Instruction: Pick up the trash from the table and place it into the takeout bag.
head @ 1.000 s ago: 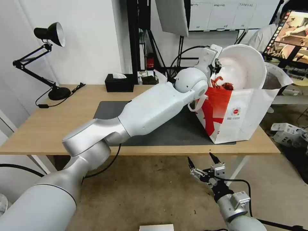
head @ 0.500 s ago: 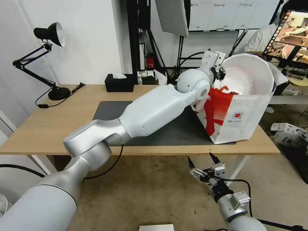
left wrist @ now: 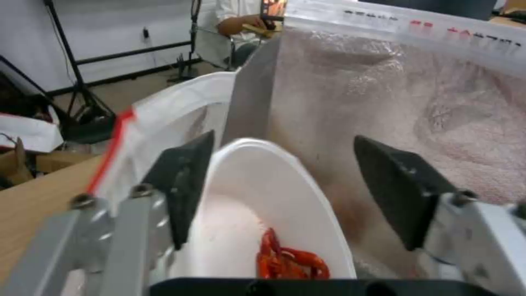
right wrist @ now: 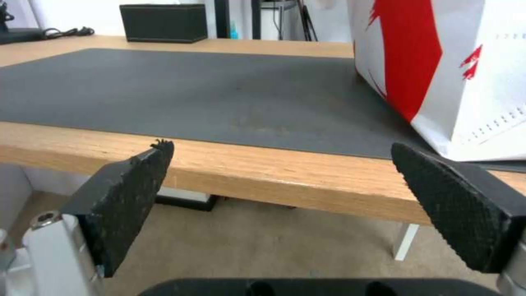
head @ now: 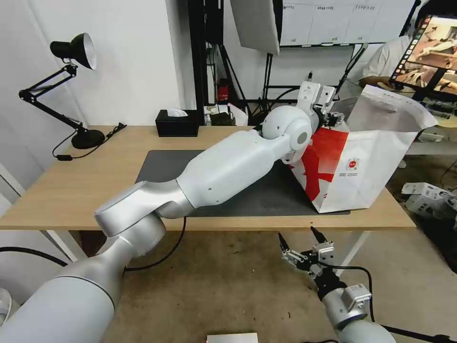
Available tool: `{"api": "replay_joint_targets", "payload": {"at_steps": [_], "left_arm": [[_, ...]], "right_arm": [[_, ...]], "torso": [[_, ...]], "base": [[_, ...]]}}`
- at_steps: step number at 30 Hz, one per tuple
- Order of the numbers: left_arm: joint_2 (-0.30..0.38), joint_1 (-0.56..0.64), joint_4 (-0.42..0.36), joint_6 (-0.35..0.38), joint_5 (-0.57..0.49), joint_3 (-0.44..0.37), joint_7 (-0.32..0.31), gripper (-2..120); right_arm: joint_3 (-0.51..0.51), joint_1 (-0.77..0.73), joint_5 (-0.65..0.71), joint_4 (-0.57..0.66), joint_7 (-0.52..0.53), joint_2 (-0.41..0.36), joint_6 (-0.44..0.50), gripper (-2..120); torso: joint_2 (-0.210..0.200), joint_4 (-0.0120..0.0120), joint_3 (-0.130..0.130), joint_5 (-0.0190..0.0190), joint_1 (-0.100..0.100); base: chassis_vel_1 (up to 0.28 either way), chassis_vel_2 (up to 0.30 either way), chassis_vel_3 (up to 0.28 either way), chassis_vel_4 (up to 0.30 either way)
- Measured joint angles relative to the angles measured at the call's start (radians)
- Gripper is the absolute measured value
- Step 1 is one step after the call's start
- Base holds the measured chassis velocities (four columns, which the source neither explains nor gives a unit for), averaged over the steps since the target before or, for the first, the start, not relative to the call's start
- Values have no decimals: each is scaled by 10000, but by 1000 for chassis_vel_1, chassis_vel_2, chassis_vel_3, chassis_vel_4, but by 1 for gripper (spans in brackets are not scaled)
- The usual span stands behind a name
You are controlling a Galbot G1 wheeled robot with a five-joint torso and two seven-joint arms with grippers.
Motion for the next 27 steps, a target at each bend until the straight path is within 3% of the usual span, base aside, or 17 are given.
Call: {"api": "replay_joint_targets", "payload": {"at_steps": [5,13,21,22,27], "left_arm": [[57,0,-189,-44,17,-109,-115,97],[918,-39,-1365,-242,161,-323,-307,100],[3139,417,-3831,-220,-233,-993,-590,100],[3139,417,-3831,-220,-233,-993,-590,100],[4418,1388,-5290,-240,-275,-1774,-689,100]], "right_arm": [[0,0,0,0,0,0,0,100],[0,0,0,0,-1,0,0,100],[0,0,0,0,0,0,0,100],[0,0,0,0,0,0,0,100],[0,0,0,0,0,0,0,100]], "torso": [[0,0,0,0,1],[0,1,0,-1,1],[0,2,0,-5,1],[0,2,0,-5,1],[0,0,0,-4,1]], "base": [[0,0,0,0],[0,0,0,0],[0,0,0,0],[0,0,0,0],[0,0,0,0]]}}
